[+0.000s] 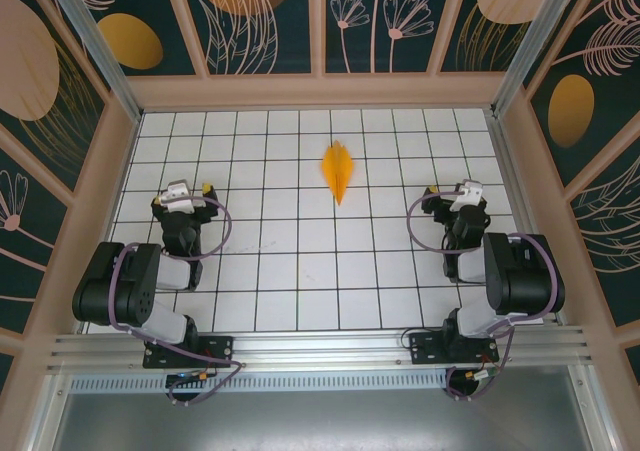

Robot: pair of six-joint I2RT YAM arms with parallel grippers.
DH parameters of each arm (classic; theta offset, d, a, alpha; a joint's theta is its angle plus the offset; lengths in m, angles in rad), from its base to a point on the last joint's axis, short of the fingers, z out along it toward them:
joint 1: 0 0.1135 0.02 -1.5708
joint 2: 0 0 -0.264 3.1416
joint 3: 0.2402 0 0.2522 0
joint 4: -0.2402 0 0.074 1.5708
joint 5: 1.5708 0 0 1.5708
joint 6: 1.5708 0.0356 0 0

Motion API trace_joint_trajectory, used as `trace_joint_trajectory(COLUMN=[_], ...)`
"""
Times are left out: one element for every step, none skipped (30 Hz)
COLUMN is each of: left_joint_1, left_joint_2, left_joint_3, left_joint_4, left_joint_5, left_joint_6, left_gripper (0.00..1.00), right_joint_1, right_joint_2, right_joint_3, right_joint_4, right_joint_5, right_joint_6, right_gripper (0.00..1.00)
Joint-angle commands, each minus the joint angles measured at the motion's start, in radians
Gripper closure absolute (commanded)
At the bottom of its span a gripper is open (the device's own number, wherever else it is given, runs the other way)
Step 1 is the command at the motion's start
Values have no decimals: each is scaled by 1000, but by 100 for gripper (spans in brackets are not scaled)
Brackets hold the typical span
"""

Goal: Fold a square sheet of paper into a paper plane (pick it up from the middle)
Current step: Reset both arms

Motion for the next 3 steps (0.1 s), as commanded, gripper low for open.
trace_joint_trajectory(left_joint_1=[11, 12, 12], left_joint_2=[8, 5, 6], left_joint_3=[16, 10, 7], left_joint_4=[19, 28, 34], left_joint_5=[17, 16, 17], left_joint_6=[-3, -3, -1], left_gripper=[1, 2, 1], right_joint_1=[6, 6, 6], right_joint_2=[6, 6, 6], right_joint_3=[11, 11, 9], right_joint_4=[57, 58, 60], right_joint_5=[-24, -23, -23], right_joint_6=[-13, -13, -13], right_gripper=[1, 1, 1])
